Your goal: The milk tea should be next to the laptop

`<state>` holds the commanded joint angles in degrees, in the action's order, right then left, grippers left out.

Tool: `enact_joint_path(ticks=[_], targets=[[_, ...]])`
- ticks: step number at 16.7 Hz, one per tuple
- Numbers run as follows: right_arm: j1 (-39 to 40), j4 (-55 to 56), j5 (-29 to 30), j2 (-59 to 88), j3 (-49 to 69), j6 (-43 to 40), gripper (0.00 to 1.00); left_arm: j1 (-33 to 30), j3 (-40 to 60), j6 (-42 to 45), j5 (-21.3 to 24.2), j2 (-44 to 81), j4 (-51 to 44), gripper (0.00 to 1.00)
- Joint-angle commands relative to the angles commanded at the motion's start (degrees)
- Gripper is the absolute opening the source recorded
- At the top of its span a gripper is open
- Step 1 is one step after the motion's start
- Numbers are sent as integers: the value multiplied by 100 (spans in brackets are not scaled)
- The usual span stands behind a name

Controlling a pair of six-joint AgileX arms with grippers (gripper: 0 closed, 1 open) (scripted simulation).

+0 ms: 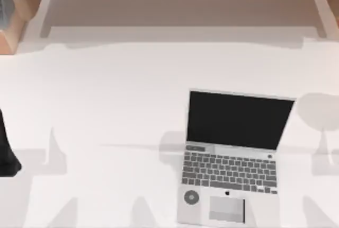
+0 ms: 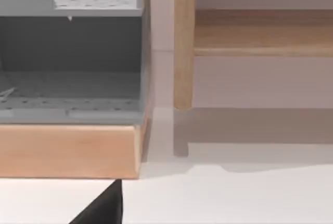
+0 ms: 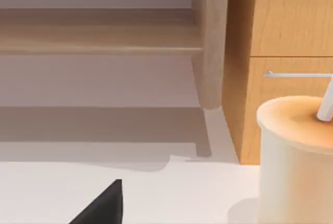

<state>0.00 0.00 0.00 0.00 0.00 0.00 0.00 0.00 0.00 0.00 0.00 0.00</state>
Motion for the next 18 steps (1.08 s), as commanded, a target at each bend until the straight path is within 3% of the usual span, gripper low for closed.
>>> enact_joint_path(ticks=[7,18], targets=[[-358,899,-294,939,112,-66,100,0,0,0,0,0,0,100],[-1815,4877,-1651,6370,431,-336,100,0,0,0,0,0,0,100]])
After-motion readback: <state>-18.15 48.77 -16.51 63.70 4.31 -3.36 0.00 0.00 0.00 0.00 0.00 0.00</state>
